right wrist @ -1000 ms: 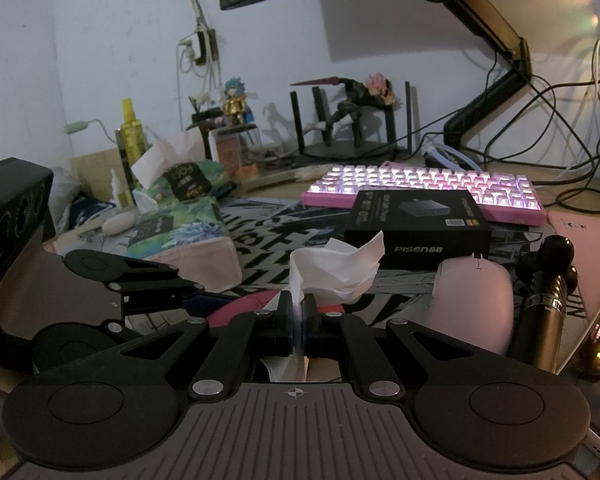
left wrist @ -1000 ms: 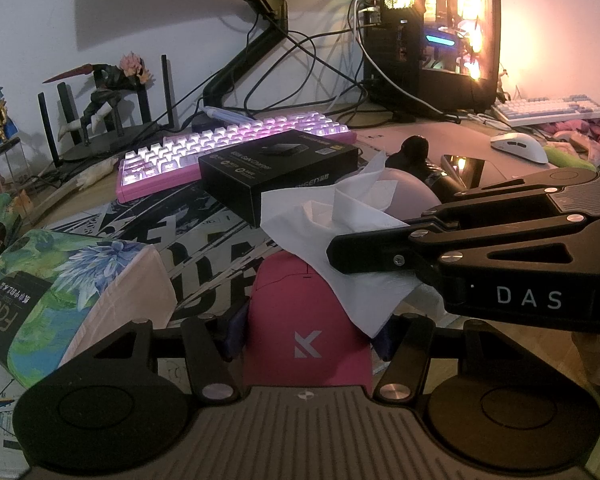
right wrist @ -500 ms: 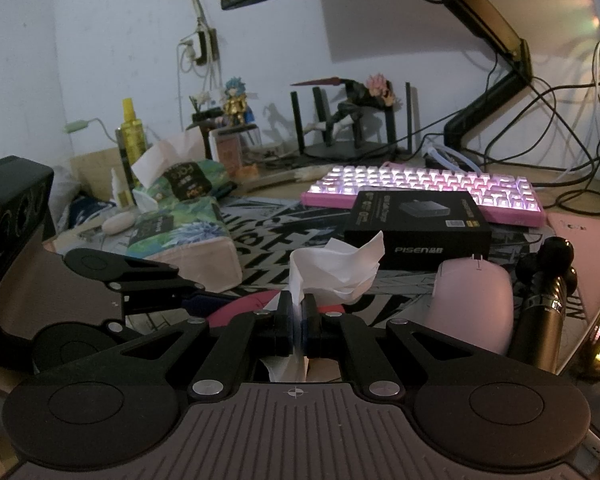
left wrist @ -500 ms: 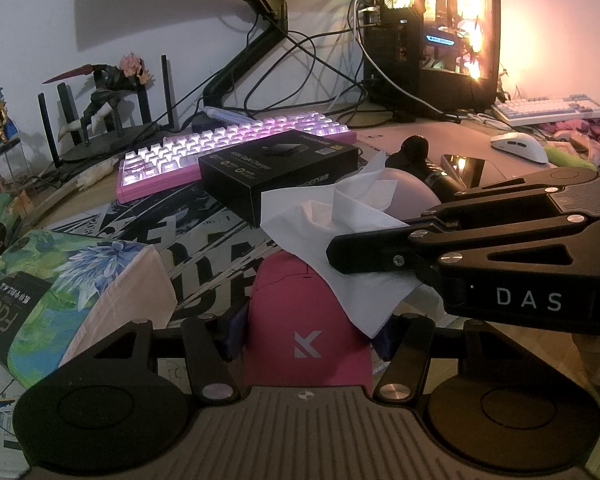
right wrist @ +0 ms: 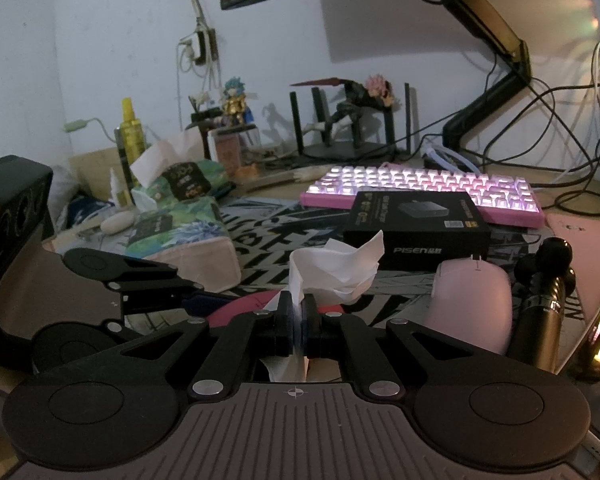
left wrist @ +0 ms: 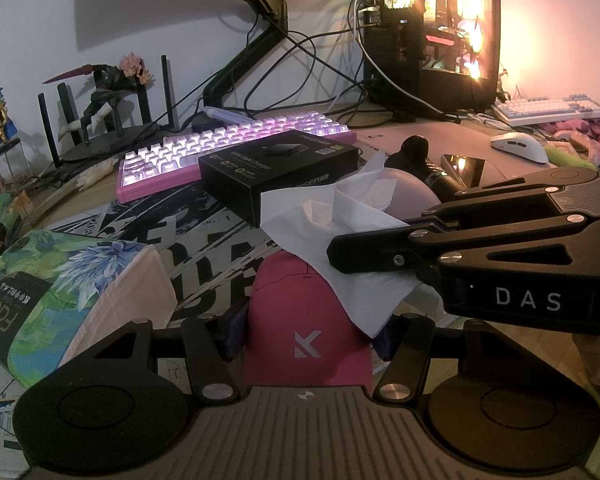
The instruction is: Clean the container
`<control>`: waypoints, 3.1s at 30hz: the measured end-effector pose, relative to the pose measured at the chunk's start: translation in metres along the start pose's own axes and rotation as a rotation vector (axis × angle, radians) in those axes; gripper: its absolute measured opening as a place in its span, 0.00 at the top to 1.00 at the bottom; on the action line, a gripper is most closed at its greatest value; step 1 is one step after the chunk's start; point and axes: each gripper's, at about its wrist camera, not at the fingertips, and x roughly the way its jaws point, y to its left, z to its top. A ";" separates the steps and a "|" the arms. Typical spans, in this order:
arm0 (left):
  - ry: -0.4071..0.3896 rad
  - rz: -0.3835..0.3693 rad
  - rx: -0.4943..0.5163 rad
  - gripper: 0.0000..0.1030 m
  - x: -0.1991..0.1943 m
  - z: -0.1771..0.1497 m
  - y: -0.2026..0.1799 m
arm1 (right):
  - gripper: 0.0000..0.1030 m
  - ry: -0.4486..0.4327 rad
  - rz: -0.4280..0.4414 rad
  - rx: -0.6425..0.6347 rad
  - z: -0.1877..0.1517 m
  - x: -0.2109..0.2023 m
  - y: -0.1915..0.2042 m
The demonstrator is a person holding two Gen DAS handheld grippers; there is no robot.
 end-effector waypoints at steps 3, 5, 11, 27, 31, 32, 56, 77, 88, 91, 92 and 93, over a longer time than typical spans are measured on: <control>0.000 0.000 0.000 0.42 0.000 0.000 0.000 | 0.95 -0.001 0.001 0.001 0.000 0.000 0.000; 0.000 0.000 0.000 0.42 0.000 0.000 0.000 | 0.95 -0.001 0.001 0.000 0.000 0.000 0.000; 0.000 0.000 0.000 0.42 0.000 0.000 0.000 | 0.95 -0.001 0.003 0.002 0.000 -0.001 -0.003; 0.000 0.001 0.001 0.42 0.000 0.000 0.000 | 0.95 0.004 -0.011 0.001 0.000 -0.001 -0.001; 0.000 0.001 0.001 0.42 0.000 0.000 0.000 | 0.95 0.003 -0.012 -0.002 0.000 0.000 0.000; 0.000 0.001 0.001 0.42 0.000 0.000 0.000 | 0.95 0.003 -0.011 -0.002 0.000 0.000 0.000; 0.000 0.001 0.001 0.42 0.000 0.000 0.000 | 0.95 0.004 -0.009 0.000 0.000 0.000 0.000; 0.000 0.001 0.001 0.42 0.000 0.000 0.000 | 0.95 0.004 -0.011 -0.002 0.000 0.000 0.001; 0.000 0.001 0.001 0.42 0.000 0.000 0.000 | 0.95 0.002 -0.011 -0.007 -0.001 -0.001 0.002; 0.000 0.001 0.001 0.42 0.000 0.000 0.000 | 0.95 -0.002 0.006 -0.013 0.000 -0.003 0.003; 0.000 0.001 0.002 0.42 0.000 0.000 0.000 | 0.95 -0.002 0.010 -0.010 0.001 -0.004 0.003; 0.000 0.001 0.002 0.42 0.000 0.000 0.000 | 0.95 -0.003 0.013 -0.008 0.001 -0.004 0.002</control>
